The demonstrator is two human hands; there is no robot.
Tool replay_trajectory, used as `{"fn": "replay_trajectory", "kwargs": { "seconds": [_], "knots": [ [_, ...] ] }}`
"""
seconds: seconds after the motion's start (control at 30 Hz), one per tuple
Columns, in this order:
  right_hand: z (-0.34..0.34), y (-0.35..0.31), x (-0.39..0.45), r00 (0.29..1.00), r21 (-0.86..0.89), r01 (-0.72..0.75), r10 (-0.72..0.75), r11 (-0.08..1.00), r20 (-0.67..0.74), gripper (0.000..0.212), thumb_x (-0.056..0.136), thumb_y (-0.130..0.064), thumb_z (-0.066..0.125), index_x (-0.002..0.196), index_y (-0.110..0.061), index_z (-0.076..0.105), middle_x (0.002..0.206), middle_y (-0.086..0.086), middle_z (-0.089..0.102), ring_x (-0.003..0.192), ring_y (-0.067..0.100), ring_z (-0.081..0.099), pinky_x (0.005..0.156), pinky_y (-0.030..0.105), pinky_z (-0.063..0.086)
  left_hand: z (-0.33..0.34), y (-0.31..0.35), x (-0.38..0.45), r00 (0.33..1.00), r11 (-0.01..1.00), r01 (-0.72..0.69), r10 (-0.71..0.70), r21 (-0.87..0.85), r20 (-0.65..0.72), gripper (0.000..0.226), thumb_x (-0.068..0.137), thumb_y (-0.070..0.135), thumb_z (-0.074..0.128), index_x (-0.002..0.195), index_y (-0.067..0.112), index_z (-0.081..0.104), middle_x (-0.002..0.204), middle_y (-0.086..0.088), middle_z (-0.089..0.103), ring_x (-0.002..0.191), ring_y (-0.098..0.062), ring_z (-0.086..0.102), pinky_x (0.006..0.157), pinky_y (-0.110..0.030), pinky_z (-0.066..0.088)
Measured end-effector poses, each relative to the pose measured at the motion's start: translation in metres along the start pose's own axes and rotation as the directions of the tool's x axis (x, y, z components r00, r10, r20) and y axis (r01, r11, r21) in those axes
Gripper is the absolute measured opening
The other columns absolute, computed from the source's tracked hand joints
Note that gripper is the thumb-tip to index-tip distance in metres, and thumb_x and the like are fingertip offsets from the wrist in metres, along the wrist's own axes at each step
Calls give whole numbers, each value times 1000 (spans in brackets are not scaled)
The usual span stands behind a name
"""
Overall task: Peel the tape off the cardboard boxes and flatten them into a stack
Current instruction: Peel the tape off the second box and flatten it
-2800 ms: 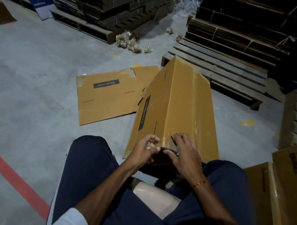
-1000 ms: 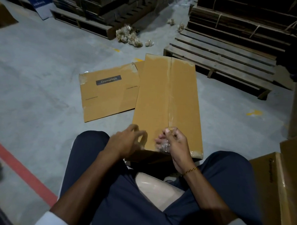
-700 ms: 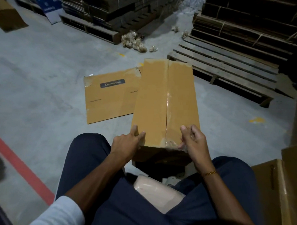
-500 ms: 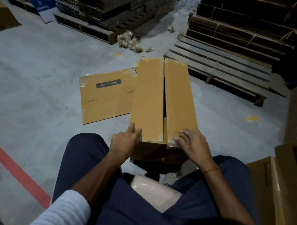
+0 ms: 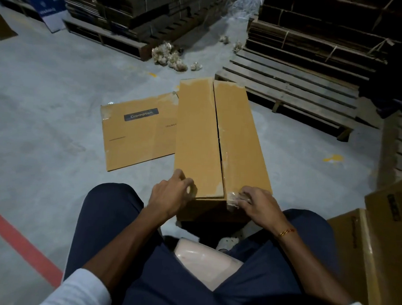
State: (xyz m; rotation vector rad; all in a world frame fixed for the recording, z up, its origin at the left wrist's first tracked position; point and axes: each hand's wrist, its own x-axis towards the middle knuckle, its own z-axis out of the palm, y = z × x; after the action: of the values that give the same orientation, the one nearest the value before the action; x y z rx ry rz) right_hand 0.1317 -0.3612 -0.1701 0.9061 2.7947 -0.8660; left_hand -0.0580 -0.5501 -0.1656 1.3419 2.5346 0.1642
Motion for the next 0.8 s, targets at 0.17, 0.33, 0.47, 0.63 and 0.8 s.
{"fn": "replay_trajectory", "kwargs": {
  "seconds": [0.17,0.33,0.47,0.63,0.8],
  "knots": [
    [1,-1,-4,984,321,-151,173,935,-41,39,89,-42,70,67,-18,46,65,-8,52,67,17,52,58,32,36,18,29,11,997,948,-72,64,-309,-34,17,99,35,58,109,25,68,102,2,62,87,-23,62,73,-34,49],
    [16,-13,-17,990,587,-138,120,798,70,34,88,-30,72,60,-29,54,62,-12,52,63,10,50,63,31,38,18,61,28,993,740,93,-23,-666,114,25,100,32,58,101,13,74,78,-3,74,50,-16,62,50,-20,44],
    [20,-13,-19,992,570,-116,66,813,107,29,88,-19,73,67,-14,54,86,10,61,83,17,57,73,32,41,19,68,37,968,645,248,-132,-723,214,28,99,29,61,82,10,71,63,-3,68,39,-12,56,40,-18,40],
    [16,-2,-20,983,507,-91,-4,857,183,16,89,-11,73,86,2,65,122,6,58,119,-5,55,99,15,41,19,68,43,948,617,316,-185,-721,258,29,96,21,65,68,11,67,66,-7,72,43,-14,57,43,-19,41],
    [10,3,-23,990,435,-28,-35,900,137,13,85,-4,72,79,4,63,120,1,57,109,-14,53,93,16,40,16,68,42,963,715,270,-201,-645,180,31,97,28,63,69,15,64,67,-3,72,48,-16,63,59,-28,55]
  ]
}}
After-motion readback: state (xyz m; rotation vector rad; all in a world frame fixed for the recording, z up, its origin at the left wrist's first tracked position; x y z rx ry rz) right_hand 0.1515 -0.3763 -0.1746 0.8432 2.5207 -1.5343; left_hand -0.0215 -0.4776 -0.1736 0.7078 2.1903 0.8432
